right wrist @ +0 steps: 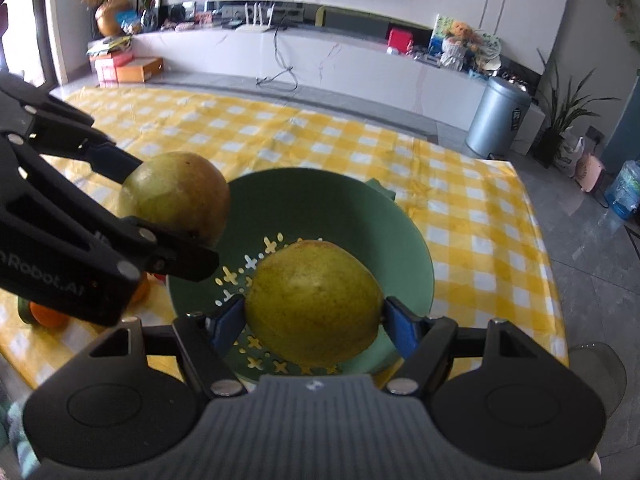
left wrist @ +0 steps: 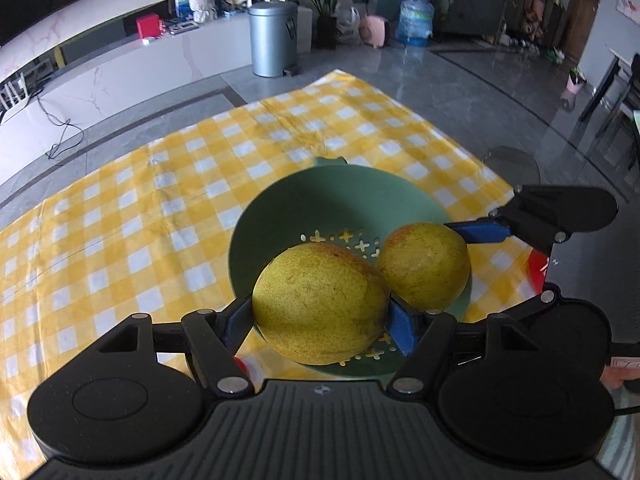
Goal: Organize fruits
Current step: 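Carry the pomelo and pear into the green colander with both tools, then open both tools to release the fruits and withdraw from the colander, then lower the left tool onto the cucumber while the right tool approaches an orange, then grasp the cucumber with the left tool while the right tool grasps the orange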
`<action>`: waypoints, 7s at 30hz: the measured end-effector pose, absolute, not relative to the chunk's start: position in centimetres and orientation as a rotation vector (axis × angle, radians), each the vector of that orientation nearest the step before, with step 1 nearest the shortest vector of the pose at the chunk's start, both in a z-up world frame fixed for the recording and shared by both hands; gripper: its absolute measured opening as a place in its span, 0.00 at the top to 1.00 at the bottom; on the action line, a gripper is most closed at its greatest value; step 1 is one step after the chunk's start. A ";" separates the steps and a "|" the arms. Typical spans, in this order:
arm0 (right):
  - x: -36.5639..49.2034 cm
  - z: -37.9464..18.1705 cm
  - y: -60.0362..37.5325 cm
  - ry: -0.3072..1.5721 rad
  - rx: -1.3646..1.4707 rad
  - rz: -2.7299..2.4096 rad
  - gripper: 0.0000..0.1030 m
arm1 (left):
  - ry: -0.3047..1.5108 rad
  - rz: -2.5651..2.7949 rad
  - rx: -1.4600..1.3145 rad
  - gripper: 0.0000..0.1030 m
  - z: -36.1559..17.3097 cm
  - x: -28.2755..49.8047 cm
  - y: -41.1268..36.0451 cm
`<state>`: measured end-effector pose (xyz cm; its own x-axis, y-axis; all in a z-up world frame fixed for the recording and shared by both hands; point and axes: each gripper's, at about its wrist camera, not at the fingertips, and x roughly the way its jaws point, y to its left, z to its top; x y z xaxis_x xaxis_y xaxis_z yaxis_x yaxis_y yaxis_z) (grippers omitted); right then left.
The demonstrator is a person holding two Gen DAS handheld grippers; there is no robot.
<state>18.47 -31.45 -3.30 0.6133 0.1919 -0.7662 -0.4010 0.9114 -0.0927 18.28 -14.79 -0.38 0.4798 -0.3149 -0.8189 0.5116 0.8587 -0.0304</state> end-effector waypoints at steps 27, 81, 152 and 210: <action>23.2 -7.7 -30.6 1.087 -0.333 0.481 0.31 | 1.112 -0.581 0.332 0.22 -4.8 22.5 -16.8; 14.8 -1.2 -29.8 0.866 -0.134 0.353 0.14 | 0.922 -0.393 0.223 0.16 4.1 13.0 -11.5; 16.0 -12.1 -19.8 0.842 0.391 0.323 0.48 | 1.050 0.196 -0.350 0.40 -8.8 12.0 6.9; 14.4 -10.7 -20.8 0.769 0.416 0.391 0.58 | 0.872 0.189 -0.143 0.57 -4.7 10.1 5.2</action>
<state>14.43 -20.79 -10.69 0.6555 0.4823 -0.5811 -0.1862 0.8489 0.4946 10.08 5.17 -4.70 0.6282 0.1057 -0.7709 -0.2225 0.9738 -0.0478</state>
